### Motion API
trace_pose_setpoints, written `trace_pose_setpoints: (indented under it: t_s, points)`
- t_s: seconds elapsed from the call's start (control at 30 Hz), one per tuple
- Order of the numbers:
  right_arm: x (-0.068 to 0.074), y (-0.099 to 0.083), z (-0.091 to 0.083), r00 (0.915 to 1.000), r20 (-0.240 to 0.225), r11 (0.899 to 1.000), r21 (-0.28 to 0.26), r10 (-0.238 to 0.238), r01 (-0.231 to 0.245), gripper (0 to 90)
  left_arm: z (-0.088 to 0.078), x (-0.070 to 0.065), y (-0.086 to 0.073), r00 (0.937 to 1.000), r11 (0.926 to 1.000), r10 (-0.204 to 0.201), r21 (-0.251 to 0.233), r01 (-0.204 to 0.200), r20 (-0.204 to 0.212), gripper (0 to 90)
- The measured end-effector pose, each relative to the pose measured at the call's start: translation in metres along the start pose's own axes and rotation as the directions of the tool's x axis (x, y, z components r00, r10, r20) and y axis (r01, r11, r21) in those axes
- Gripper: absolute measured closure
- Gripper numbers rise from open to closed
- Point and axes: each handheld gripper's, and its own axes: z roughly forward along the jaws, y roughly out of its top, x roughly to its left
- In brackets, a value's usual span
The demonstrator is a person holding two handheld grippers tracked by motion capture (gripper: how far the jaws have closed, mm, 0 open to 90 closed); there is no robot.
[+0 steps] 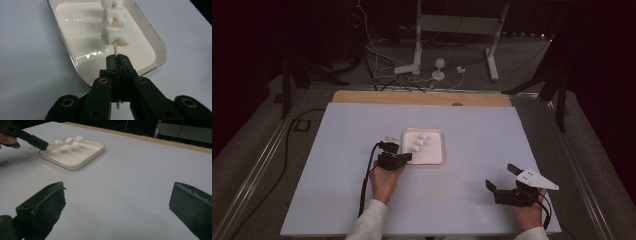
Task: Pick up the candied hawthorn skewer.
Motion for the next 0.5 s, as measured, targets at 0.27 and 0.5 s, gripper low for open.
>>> trace_pose_setpoints:
  t_s: [0.27, 0.5]
  points:
    - [0.000, 0.000, 0.001, 1.0000, 0.001, 1.000, 0.002, 0.000, 0.000, 0.0, -0.012, 0.004, 0.001, 0.9995, 0.9992, -0.008, -0.039, 0.009, 0.030, 90.0]
    - [0.000, 0.000, 0.001, 1.0000, 0.000, 1.000, 0.001, 0.002, -0.002, 0.0, -0.024, 0.006, 0.000, 0.9990, 0.9976, -0.002, -0.069, 0.006, 0.045, 90.0]
